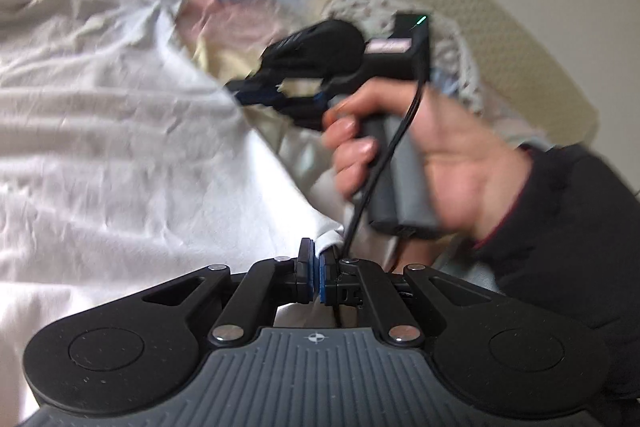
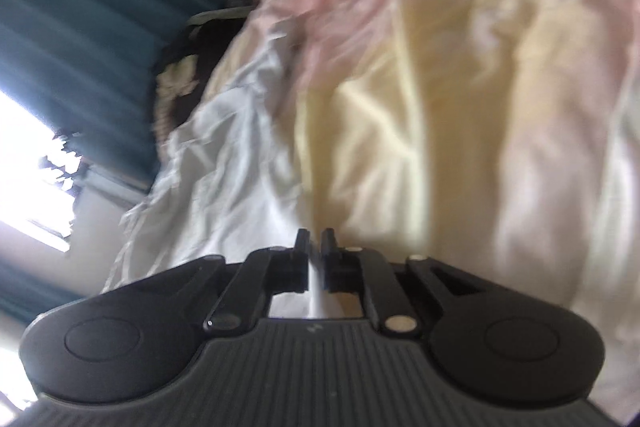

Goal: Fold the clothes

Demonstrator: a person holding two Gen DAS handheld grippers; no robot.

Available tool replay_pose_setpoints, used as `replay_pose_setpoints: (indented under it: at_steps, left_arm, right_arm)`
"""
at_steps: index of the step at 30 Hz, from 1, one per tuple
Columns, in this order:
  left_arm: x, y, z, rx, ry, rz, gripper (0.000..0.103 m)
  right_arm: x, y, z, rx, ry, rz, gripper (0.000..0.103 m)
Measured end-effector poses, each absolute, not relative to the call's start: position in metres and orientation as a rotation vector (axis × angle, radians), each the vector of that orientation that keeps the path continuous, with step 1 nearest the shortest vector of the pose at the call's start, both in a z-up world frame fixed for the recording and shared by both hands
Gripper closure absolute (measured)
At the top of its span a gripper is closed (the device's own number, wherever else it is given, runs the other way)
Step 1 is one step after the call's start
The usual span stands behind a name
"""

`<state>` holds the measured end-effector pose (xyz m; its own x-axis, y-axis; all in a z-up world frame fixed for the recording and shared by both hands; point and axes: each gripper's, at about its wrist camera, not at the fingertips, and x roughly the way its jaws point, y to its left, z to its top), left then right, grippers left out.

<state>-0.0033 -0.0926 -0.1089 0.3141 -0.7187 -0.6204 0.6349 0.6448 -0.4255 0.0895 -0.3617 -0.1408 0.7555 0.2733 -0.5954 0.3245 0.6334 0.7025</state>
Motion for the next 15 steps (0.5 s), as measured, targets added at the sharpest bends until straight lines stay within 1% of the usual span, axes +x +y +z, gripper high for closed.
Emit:
replay_pose_setpoints:
  at_steps: [1, 2, 3, 4, 5, 6, 7, 8, 10, 11, 14, 15]
  left_arm:
    - [-0.005, -0.091, -0.108, -0.101, 0.871, -0.881, 0.099]
    - [-0.006, -0.09, -0.106, -0.093, 0.866, -0.869, 0.096]
    - [-0.006, -0.089, -0.104, -0.085, 0.859, -0.857, 0.095]
    - [-0.006, -0.087, -0.102, -0.078, 0.852, -0.845, 0.09]
    - [-0.005, -0.085, -0.1, -0.069, 0.846, -0.827, 0.079]
    - [-0.004, -0.083, -0.097, -0.054, 0.841, -0.805, 0.072]
    - [-0.003, -0.08, -0.093, -0.04, 0.832, -0.783, 0.058]
    - [0.0, -0.075, -0.087, -0.026, 0.814, -0.759, 0.053]
    - [0.005, -0.066, -0.076, 0.003, 0.782, -0.708, 0.051]
    - [0.01, -0.061, -0.07, 0.021, 0.774, -0.675, 0.046]
    - [0.028, -0.049, -0.053, 0.098, 0.737, -0.581, 0.036]
    - [0.036, -0.047, -0.048, 0.127, 0.732, -0.559, 0.035]
  right_arm:
    - [0.087, -0.363, -0.139, 0.884, 0.728, -0.049, 0.075]
    - [0.085, -0.363, -0.135, 0.855, 0.708, -0.057, 0.065]
    - [0.083, -0.363, -0.131, 0.825, 0.687, -0.058, 0.062]
    - [0.081, -0.362, -0.126, 0.788, 0.663, -0.055, 0.062]
    - [0.08, -0.359, -0.12, 0.751, 0.641, -0.047, 0.062]
    - [0.081, -0.356, -0.117, 0.723, 0.625, -0.039, 0.062]
    - [0.081, -0.354, -0.115, 0.702, 0.612, -0.028, 0.062]
    - [0.083, -0.352, -0.113, 0.685, 0.598, -0.017, 0.062]
    - [0.085, -0.349, -0.109, 0.674, 0.58, -0.002, 0.062]
    - [0.086, -0.349, -0.109, 0.676, 0.574, 0.001, 0.064]
    - [0.09, -0.347, -0.107, 0.663, 0.565, -0.013, 0.069]
    - [0.093, -0.346, -0.106, 0.653, 0.563, -0.022, 0.072]
